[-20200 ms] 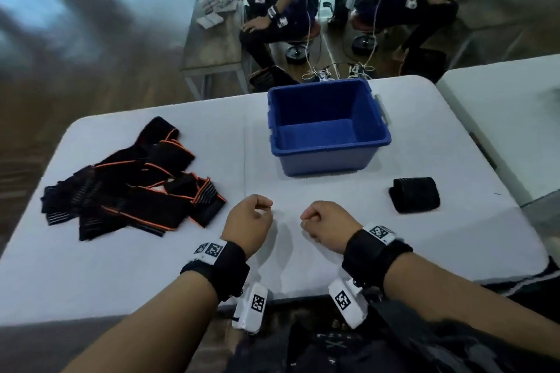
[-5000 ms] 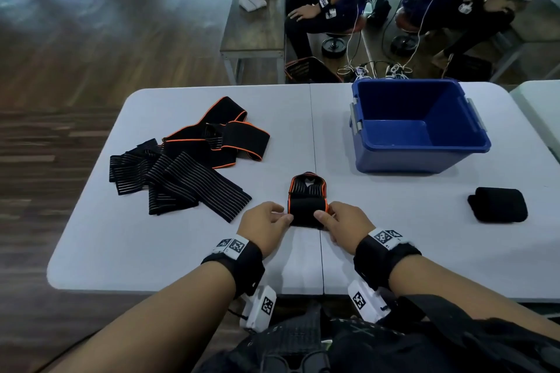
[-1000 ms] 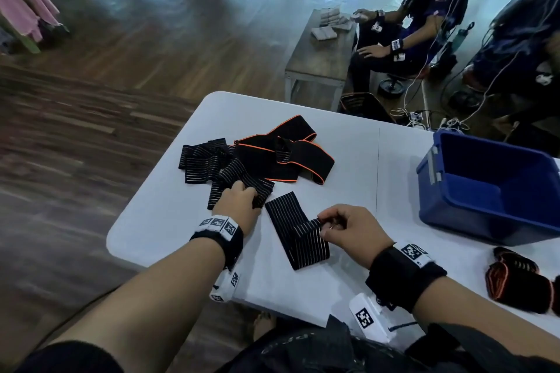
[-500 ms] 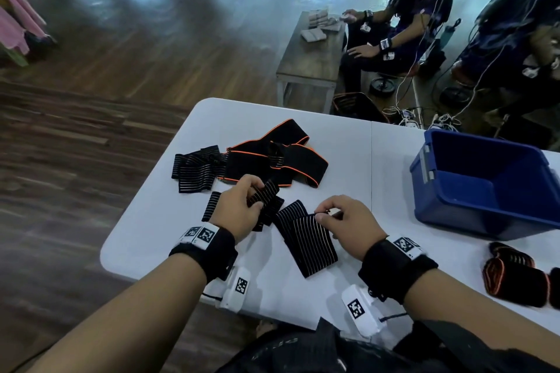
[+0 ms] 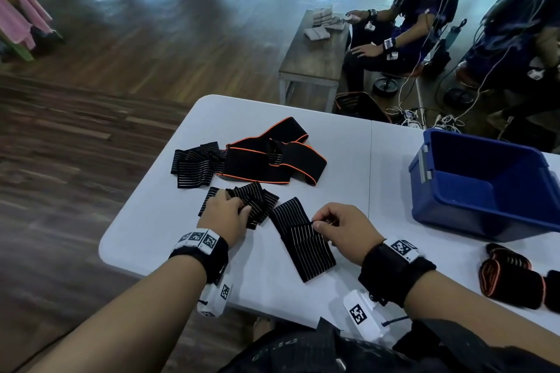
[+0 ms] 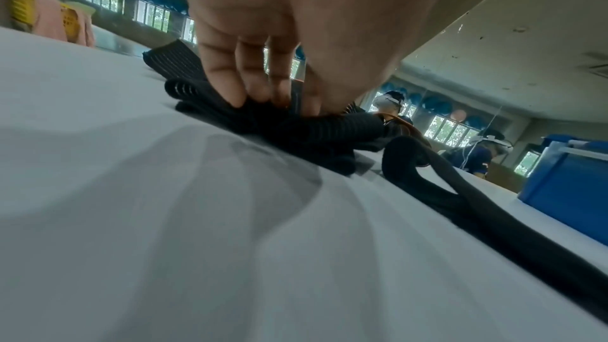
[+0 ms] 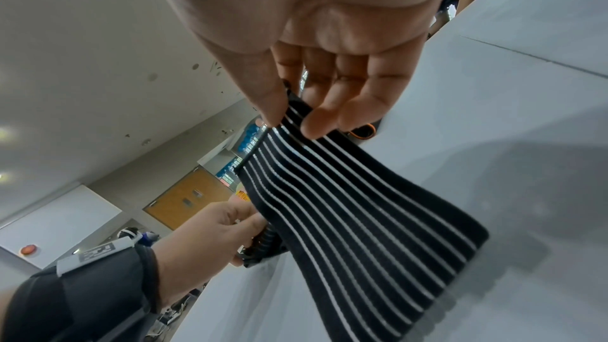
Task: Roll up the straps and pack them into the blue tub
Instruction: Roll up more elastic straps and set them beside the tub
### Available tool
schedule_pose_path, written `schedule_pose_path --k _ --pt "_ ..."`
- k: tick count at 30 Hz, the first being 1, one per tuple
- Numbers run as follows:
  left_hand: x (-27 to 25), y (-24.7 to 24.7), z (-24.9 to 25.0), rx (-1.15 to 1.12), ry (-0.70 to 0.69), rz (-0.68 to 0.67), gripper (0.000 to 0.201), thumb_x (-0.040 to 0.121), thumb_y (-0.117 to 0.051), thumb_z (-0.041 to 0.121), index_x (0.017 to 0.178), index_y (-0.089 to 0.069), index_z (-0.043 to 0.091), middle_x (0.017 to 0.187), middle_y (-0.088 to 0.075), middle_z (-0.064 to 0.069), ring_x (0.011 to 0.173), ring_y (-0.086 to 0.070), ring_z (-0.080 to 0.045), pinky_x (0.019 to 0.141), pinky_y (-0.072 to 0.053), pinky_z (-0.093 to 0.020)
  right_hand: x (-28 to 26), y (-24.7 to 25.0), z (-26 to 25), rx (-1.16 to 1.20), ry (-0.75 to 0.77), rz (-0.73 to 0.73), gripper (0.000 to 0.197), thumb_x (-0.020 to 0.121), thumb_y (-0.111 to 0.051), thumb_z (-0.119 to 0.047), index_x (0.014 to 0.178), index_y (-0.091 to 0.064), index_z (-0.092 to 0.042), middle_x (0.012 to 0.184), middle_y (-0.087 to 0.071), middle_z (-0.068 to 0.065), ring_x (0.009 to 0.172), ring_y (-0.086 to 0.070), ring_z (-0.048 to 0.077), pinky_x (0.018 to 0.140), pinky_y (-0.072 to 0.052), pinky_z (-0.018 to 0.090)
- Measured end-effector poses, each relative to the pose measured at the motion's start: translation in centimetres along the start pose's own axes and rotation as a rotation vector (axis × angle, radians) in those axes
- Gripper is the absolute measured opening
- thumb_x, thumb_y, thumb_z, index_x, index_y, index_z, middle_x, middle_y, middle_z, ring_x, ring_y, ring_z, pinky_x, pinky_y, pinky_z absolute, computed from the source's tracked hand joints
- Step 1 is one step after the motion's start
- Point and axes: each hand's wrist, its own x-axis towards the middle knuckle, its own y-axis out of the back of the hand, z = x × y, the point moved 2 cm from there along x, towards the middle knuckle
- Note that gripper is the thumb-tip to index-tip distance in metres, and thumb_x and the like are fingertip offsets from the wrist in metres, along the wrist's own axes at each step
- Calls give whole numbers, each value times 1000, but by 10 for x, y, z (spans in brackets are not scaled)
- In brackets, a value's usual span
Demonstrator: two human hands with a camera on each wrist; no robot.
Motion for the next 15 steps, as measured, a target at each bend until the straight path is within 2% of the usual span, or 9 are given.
schedule_pose_path --k 2,3,4,6,8,9,11,13,15 --pt "-1 -2 1 48 -27 -69 46 87 -61 63 102 -66 20 110 -47 -1 108 -46 -22 93 -50 -38 -2 0 3 -6 -5 0 14 88 -69 -17 78 -70 -27 75 -70 3 66 -62 10 65 -55 30" --pt "-2 -2 1 79 -49 -87 49 85 -63 64 105 -66 20 110 -48 0 108 -47 -22 93 -50 -38 -2 0 4 -11 -8 -1 13 88 -69 -17 78 -70 -26 74 -69 3 66 -62 10 66 -55 32" --pt "-3 -2 2 91 -61 -87 48 86 -65 59 109 -66 17 110 -50 0 108 -49 -22 92 -50 -38 -2 0 5 -14 -11 -2 13 87 -69 -17 78 -70 -26 74 -69 2 66 -62 10 67 -56 34" --pt "-5 0 2 25 -70 -34 33 93 -62 41 112 -68 15 106 -58 -2 104 -56 -24 89 -50 -37 -3 0 6 -11 -14 -5 13 87 -70 -17 78 -70 -27 74 -69 3 66 -62 10 68 -56 35" --pt "-7 5 2 -94 -64 46 20 96 -59 30 104 -70 15 97 -65 -2 95 -62 -24 82 -49 -36 -4 0 7 -9 -16 -9 13 87 -70 -18 78 -70 -27 74 -69 4 66 -62 10 67 -56 33" --pt "-8 6 1 -139 -66 72 19 97 -57 30 98 -70 15 91 -67 0 90 -63 -22 78 -49 -35 -4 -1 7 -11 -16 -14 13 87 -70 -18 78 -70 -28 74 -69 3 66 -62 10 67 -56 32" --pt "-8 4 -1 -161 -86 63 33 101 -52 35 84 -70 13 84 -64 1 84 -62 -22 74 -47 -35 -4 -1 7 -12 -13 -21 13 88 -69 -18 79 -70 -28 72 -68 0 65 -62 9 65 -55 29" --pt "-8 -1 -4 -178 -80 24 37 102 -50 36 86 -73 13 95 -61 1 90 -60 -20 80 -45 -33 -5 -2 6 -11 -9 -28 12 88 -69 -17 81 -70 -26 72 -68 0 65 -62 9 65 -55 28" --pt "-9 -5 -7 -194 -72 11 24 99 -57 32 98 -76 18 106 -59 2 99 -59 -18 87 -46 -30 -6 -3 5 -14 -6 -40 12 89 -69 -17 81 -70 -25 73 -68 1 65 -62 9 66 -55 29"
